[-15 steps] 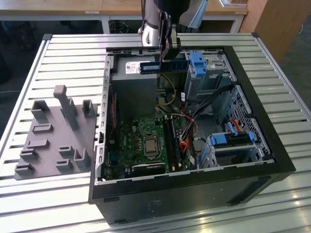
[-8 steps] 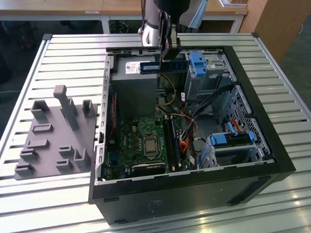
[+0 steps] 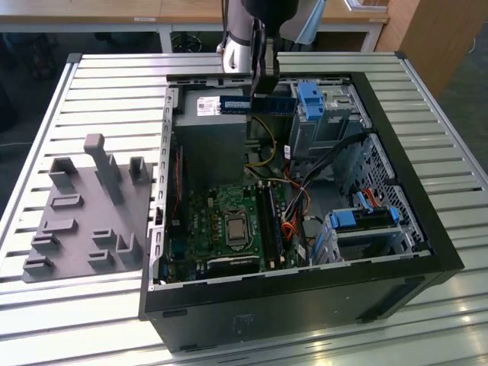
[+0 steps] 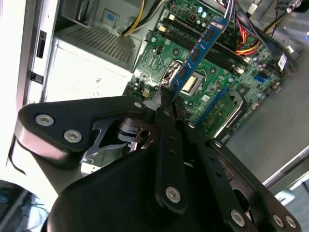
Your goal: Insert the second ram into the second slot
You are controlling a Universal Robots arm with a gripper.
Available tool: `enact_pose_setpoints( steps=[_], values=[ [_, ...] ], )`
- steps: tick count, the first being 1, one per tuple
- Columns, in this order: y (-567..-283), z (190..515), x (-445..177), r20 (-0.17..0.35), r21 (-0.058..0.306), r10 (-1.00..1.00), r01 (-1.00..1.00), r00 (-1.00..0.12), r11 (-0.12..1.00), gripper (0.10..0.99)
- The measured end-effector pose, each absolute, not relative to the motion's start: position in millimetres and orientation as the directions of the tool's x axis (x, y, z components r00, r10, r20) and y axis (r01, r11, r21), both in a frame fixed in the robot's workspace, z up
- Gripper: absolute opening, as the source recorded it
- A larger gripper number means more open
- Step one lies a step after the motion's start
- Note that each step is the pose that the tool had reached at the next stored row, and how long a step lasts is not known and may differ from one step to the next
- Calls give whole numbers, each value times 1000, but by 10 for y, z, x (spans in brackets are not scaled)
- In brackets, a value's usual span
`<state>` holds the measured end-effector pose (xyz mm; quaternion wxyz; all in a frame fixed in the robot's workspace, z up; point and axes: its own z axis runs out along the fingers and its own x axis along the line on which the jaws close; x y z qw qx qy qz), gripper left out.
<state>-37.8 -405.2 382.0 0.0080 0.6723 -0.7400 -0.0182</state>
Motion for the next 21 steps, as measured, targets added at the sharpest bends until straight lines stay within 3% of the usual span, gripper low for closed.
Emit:
enact_pose_setpoints(
  steps=[7,21],
  values=[
    [-4053,3818,-378,-9,37,-978,-977,-208,208,137],
    [-4119,3817,-379,-8,37,-974,-974,-225,224,137]
  ],
)
